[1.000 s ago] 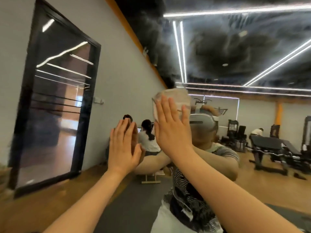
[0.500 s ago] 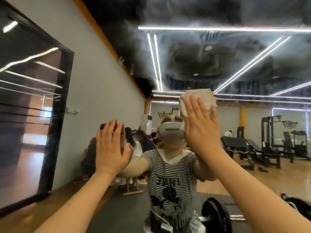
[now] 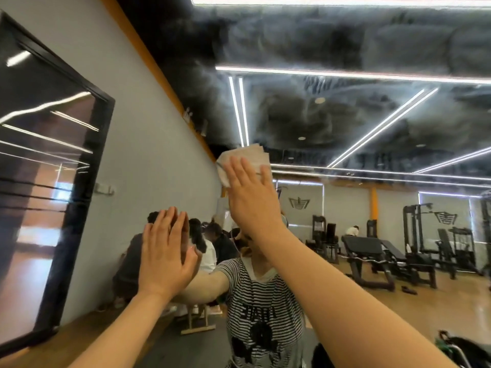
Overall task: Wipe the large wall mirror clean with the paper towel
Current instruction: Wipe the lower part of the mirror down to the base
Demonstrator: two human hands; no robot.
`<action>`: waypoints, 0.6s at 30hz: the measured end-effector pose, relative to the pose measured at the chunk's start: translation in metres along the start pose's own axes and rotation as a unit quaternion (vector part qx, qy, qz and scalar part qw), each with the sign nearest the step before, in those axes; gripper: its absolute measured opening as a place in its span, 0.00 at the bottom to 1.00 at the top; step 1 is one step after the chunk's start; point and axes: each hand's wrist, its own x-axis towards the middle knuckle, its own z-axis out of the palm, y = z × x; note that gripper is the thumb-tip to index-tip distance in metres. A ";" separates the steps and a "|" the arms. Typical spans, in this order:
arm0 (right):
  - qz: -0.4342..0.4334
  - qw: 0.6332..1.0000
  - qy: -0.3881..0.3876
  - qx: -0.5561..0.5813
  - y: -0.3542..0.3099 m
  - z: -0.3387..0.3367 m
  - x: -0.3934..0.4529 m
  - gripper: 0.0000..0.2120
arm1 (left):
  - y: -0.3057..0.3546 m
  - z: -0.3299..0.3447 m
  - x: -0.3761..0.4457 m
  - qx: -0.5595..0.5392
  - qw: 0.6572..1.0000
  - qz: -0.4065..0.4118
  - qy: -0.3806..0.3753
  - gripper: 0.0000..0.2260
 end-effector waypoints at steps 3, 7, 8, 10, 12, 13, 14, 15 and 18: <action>0.052 0.999 0.014 0.003 0.051 0.004 -0.018 0.29 | 0.002 -0.001 0.000 0.004 1.000 -0.008 -0.010 0.30; 0.144 0.988 0.052 0.030 0.111 0.002 -0.052 0.26 | 0.002 -0.002 0.001 0.015 1.000 -0.005 -0.017 0.30; 0.171 0.984 0.048 0.035 0.116 0.001 -0.056 0.28 | 0.002 -0.001 0.001 0.019 1.000 -0.002 -0.015 0.30; 0.225 0.972 0.044 0.047 0.111 0.002 -0.055 0.29 | 0.003 -0.002 0.000 0.025 1.000 0.003 -0.008 0.29; 0.247 0.966 0.052 0.054 0.089 0.003 -0.044 0.30 | 0.002 -0.003 0.000 0.023 1.000 0.001 -0.008 0.29; 0.225 0.972 0.049 0.051 0.073 0.004 -0.037 0.31 | 0.002 -0.003 0.000 0.020 1.000 0.000 -0.010 0.29; 0.178 0.982 0.050 0.045 0.054 0.004 -0.030 0.32 | 0.002 -0.003 0.000 0.020 1.000 -0.001 -0.012 0.29; 0.121 0.991 0.051 0.038 0.036 0.005 -0.023 0.32 | 0.002 -0.003 0.000 0.020 1.000 0.001 -0.011 0.29; 0.030 0.999 0.014 0.028 0.004 0.005 -0.013 0.30 | 0.002 -0.002 -0.001 0.015 1.000 -0.002 -0.012 0.30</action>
